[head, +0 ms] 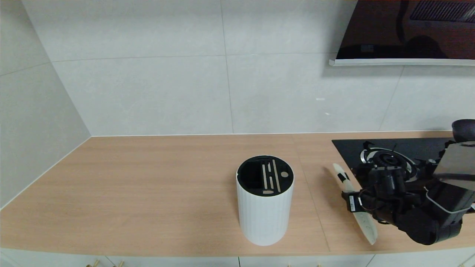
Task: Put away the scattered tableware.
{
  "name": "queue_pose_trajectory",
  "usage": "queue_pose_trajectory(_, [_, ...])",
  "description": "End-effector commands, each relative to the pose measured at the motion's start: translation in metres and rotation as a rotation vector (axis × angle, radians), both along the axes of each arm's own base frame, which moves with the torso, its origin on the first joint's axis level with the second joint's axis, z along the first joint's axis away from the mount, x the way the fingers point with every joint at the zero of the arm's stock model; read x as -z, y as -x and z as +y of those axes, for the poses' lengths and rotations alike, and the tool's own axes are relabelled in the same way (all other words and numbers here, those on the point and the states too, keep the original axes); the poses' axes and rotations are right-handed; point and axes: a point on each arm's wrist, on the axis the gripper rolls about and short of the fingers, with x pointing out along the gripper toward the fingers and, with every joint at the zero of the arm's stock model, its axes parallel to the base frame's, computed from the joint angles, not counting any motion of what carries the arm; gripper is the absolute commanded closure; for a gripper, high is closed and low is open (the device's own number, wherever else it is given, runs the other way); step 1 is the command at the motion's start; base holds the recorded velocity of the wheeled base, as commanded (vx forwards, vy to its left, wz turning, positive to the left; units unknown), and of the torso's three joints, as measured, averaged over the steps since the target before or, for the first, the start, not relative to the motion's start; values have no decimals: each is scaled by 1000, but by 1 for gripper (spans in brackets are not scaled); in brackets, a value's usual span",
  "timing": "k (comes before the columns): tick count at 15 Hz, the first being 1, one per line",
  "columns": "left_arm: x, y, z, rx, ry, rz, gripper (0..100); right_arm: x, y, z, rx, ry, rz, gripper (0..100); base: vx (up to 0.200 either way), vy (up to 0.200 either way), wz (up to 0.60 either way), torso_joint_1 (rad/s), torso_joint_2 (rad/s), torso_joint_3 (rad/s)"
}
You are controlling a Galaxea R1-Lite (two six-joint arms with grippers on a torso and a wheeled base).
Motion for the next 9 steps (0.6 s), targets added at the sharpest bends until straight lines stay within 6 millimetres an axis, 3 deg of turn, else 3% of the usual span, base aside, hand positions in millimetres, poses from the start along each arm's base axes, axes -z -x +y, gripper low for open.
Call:
queue_pose_trajectory(1, [0,0,0,-1,-1,-3,0,-40,13,-2,-3,-20,-108,100,0,0,0,0,0,0])
queue_pose_trajectory(2, [-9,3,0,9,5,-35,0,-60,27,0,-29,-32,-157,100,0,0,0,0,0,0])
queue_pose_trajectory(5, [-19,6,-2,93,4,-36,0,-90,39,8,-59,-47,-248,100,0,0,0,0,0,0])
queue_pose_trajectory(6, [-33,5,-3,130,10,-7,0,-106,46,12,-73,-59,-295,100,0,0,0,0,0,0])
queue_pose_trajectory(7, [-62,-2,-4,171,33,20,0,-123,53,17,-97,-73,-336,100,0,0,0,0,0,0])
queue_pose_trajectory(8, [-72,-6,-4,186,39,35,0,-128,54,20,-107,-77,-346,100,0,0,0,0,0,0])
queue_pose_trajectory(9, [-119,-34,-6,264,66,102,0,-159,60,36,-159,-101,-396,100,0,0,0,0,0,0])
